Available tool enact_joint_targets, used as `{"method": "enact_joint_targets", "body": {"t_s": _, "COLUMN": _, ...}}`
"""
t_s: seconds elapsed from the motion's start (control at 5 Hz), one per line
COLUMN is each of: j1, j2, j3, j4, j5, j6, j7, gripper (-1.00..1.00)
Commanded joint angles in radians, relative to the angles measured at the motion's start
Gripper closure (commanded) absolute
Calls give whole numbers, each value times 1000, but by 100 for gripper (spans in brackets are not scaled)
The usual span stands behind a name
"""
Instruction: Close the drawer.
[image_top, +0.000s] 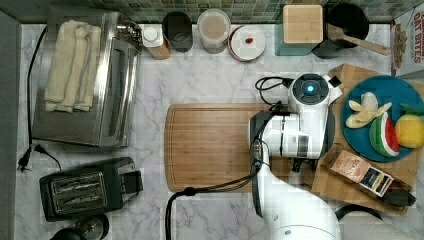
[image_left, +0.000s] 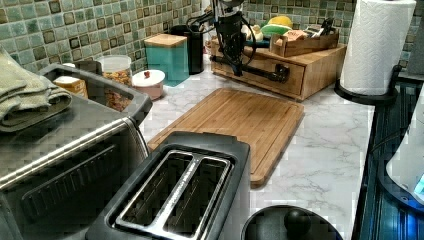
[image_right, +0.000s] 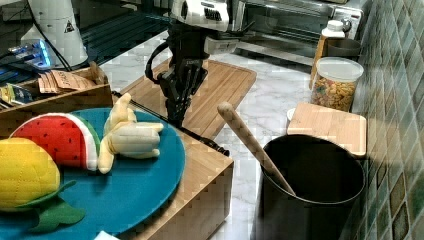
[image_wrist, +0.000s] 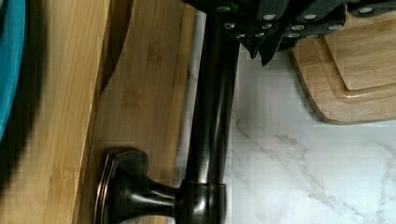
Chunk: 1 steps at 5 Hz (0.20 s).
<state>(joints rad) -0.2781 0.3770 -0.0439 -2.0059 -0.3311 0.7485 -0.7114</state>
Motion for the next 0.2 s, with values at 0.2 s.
{"method": "enact_joint_targets", "body": {"t_s": 0.2, "j1": -117, "j2": -45, "j3": -153, "j4": 104, "j5": -64, "j6": -33, "j7": 19, "gripper": 100}}
